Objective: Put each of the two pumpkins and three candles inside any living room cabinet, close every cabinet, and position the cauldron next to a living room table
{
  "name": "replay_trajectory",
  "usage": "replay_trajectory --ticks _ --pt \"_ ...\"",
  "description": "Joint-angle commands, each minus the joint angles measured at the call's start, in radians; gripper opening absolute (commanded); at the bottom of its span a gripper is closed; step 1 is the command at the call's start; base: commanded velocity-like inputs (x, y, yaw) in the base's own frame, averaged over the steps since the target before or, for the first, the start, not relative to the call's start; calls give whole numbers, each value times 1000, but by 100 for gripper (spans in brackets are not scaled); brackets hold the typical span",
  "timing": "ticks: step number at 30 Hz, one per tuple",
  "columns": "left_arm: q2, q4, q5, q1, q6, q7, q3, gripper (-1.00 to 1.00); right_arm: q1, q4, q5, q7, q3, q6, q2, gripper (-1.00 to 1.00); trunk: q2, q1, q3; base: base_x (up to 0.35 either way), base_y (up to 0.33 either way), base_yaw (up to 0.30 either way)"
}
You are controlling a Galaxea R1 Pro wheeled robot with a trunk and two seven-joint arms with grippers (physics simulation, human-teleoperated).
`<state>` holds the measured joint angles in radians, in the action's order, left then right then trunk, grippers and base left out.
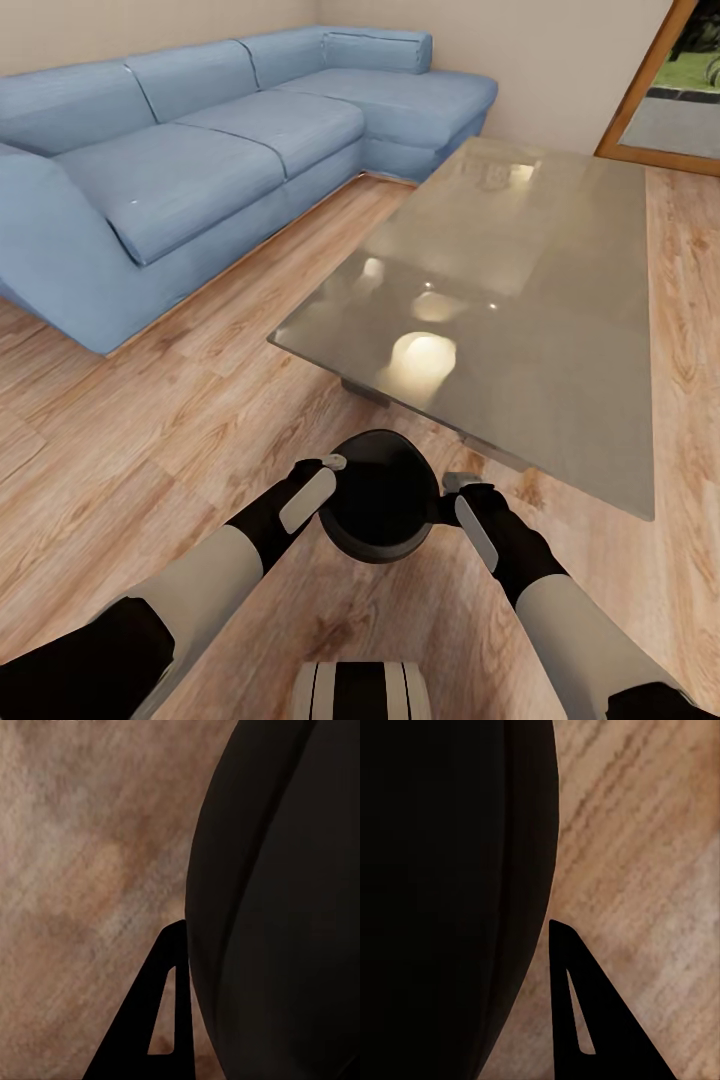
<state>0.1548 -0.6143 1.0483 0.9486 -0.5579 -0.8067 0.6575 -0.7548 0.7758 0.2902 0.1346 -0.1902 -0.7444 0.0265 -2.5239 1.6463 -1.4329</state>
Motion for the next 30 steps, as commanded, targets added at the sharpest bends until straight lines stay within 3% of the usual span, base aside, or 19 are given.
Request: replay_trajectory --ticks 1,13,14,30 --pt "-1 -2 -2 1 10 1 1 -100 0 -1 5 -6 2 0 -2 -100 0 0 0 0 0 0" --pt "-1 -5 -2 1 13 1 1 -100 0 -3 5 -6 1 1 0 -100 0 0 0 0 0 0" --pt "-1 -3 -2 1 13 1 1 100 0 -3 5 -7 1 2 0 100 0 0 0 0 0 0" --pt "-2 -6 -2 1 13 1 1 100 0 -3 4 -6 2 2 -2 100 0 0 0 0 0 0"
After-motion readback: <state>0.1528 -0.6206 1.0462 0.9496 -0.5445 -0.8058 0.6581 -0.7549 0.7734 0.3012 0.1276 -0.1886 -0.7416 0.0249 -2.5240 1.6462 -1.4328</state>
